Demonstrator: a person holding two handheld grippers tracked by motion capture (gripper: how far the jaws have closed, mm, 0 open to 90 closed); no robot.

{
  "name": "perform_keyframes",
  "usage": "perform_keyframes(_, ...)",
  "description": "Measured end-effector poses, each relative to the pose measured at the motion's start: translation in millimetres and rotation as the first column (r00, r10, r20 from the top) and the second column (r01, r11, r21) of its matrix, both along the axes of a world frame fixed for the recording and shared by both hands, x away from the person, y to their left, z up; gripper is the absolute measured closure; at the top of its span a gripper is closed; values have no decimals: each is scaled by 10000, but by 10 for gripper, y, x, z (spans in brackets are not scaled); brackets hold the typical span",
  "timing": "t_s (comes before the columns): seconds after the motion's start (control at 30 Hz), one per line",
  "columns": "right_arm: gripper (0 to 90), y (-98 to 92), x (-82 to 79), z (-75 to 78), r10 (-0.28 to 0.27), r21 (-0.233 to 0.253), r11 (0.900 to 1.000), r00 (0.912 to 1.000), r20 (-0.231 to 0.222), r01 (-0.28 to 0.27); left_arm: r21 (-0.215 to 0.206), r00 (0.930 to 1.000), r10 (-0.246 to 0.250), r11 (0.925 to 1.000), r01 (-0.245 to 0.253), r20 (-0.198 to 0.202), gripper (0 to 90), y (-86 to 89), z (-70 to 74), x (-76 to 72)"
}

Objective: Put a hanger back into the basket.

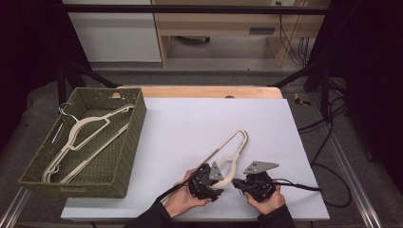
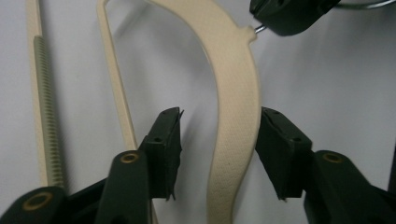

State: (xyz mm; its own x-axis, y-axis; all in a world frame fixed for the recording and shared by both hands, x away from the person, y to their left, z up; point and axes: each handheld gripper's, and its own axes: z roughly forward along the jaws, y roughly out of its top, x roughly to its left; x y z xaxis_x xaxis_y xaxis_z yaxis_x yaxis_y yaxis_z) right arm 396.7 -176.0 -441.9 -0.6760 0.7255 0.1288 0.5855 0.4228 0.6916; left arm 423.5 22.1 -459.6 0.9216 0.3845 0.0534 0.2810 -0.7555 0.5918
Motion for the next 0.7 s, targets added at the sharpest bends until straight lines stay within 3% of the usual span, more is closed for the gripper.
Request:
perform_keyframes(0.13, 892, -4, 3, 3, 110, 39, 9999, 9999, 86, -110, 134, 9998, -159, 9998, 161, -107, 711, -15, -29, -14)
perform_keyframes(0.23, 889, -5, 1, 4, 146, -20, 9999, 9999, 57, -146, 234, 9998, -196, 9995, 197, -15, 717, -15, -18, -25)
perform_keyframes(0.33, 859, -24, -7, 38, 184, 244, 9995, 9995, 254, -190, 21, 9998, -156, 9999, 156, 92, 721, 6, 13, -36)
perform_keyframes(0.47, 769, -150, -24, 191, 391, 1187, 9917, 9953, 890, -496, -167, 9994, -230, 9996, 234, 247, 734, 53, 85, -65)
perform_keyframes(0.63, 569, -362, -73, 404, 27, 2311, 9714, 9760, 2177, -542, -496, 9994, -98, 9987, 115, 331, 747, 143, 188, -81)
perform_keyframes(0.7, 501, -442, -101, 479, -235, 2822, 9581, 9676, 2513, -500, -543, 9993, -41, 9985, 61, 367, 751, 166, 210, -80)
